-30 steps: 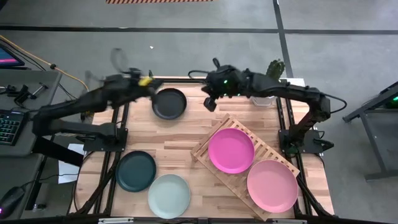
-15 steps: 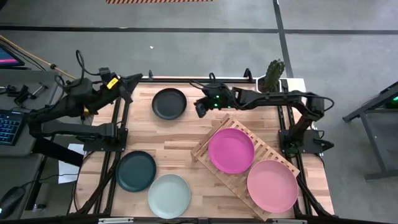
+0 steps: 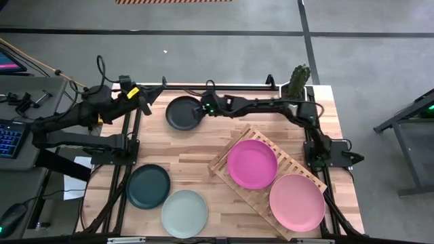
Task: Place and stack plates onto a shelf
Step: Stack the black plate on top of the pink plate on the shelf
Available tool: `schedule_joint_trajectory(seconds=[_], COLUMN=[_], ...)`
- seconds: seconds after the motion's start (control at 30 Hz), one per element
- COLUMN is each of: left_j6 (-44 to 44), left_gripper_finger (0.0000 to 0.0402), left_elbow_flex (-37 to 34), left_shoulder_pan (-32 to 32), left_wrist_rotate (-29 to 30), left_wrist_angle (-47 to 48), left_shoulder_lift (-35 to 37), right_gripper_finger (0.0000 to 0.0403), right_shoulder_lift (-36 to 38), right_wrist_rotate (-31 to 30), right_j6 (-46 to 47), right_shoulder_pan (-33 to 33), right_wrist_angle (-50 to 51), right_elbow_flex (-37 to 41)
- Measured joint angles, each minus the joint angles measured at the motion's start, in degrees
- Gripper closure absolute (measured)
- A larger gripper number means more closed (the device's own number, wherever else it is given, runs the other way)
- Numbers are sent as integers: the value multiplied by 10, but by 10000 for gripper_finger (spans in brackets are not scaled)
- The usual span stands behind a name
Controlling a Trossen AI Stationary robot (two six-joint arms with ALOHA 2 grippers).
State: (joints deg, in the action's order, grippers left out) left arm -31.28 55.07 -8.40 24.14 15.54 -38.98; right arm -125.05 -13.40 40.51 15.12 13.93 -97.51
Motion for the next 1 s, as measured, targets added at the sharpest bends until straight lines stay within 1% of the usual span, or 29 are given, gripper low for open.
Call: schedule_joint_trajectory(seconds=[0.2,0.33,0.5,0.63,0.7,0.77,0.83,1.0], left_j6=[-2,-2,-2,-2,-2,-2,-2,-16], left_gripper_finger=[401,401,401,401,401,401,401,401], left_elbow_flex=[0,0,0,0,0,0,0,0], left_shoulder_pan=[0,0,0,0,0,0,0,0], left_wrist_rotate=[0,0,0,0,0,0,0,0], left_wrist_angle=[-9,-20,-21,-21,-21,-21,-21,-21], left_shoulder_lift=[0,0,0,0,0,0,0,0], right_gripper_finger=[160,160,160,160,166,184,216,328], right_shoulder_lift=[-105,-156,-190,-191,-191,-191,-191,-191], right_wrist_rotate=[-26,-56,-70,-85,-85,-84,-84,-84], right_j6=[10,18,27,22,21,21,18,15], right_shoulder_pan=[6,7,7,6,6,6,6,6], right_wrist_angle=[123,185,206,203,204,206,206,208], right_elbow_flex=[-148,-219,-246,-245,-245,-244,-244,-244])
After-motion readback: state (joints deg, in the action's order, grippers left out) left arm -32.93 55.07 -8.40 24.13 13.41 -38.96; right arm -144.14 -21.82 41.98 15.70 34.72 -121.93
